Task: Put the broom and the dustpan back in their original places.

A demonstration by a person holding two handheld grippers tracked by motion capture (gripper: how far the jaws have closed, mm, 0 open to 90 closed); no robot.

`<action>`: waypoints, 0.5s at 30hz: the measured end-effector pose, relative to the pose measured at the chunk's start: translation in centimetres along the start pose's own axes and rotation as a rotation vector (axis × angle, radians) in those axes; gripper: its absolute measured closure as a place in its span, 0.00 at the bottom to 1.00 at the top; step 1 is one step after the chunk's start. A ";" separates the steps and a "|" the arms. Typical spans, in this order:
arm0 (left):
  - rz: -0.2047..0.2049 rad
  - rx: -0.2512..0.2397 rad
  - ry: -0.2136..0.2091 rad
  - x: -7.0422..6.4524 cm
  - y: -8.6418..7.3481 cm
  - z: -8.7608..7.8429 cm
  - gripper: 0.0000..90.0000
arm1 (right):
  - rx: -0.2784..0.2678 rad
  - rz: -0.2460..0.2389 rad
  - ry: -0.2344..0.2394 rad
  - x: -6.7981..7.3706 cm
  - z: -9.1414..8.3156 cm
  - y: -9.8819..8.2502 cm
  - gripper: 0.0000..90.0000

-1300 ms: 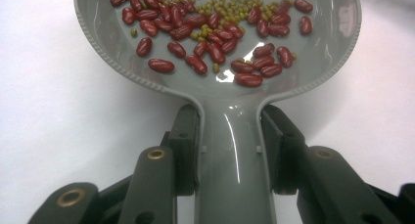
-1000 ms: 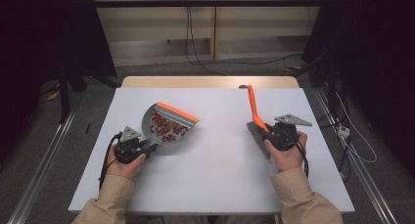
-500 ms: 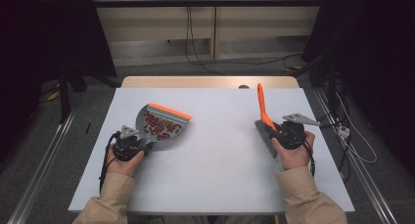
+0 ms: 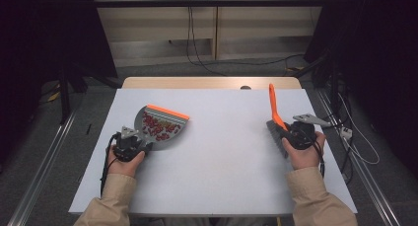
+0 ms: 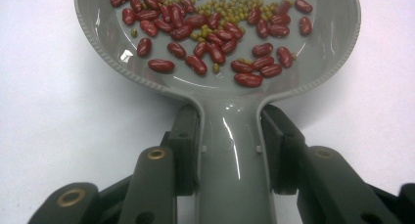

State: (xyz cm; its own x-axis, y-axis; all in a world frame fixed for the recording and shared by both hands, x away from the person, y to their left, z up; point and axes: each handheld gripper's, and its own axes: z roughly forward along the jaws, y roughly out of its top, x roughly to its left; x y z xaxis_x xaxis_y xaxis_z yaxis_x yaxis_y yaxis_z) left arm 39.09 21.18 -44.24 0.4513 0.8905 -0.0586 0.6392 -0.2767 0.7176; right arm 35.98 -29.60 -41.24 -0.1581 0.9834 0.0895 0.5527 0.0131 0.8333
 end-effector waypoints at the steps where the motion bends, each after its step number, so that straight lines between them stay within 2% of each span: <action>1: 0.000 0.000 0.000 0.0 0.0 0.0 0.70 | 0.000 0.000 0.000 0.0 0.0 0.0 0.79; 10: -0.015 0.001 0.017 0.2 0.0 -0.1 0.70 | 0.004 0.007 -0.039 -1.2 -0.3 -0.4 0.79; 15: -0.021 0.002 0.043 0.4 -0.1 -0.2 0.70 | 0.006 0.002 -0.058 -1.5 -0.5 -0.6 0.79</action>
State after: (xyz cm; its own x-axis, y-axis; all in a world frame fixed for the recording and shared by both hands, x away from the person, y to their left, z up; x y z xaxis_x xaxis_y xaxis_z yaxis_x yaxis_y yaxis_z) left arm 39.06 21.63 -44.17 0.4105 0.9108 -0.0441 0.6498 -0.2583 0.7149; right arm 35.46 -31.21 -41.57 -0.1088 0.9923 0.0593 0.5578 0.0116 0.8299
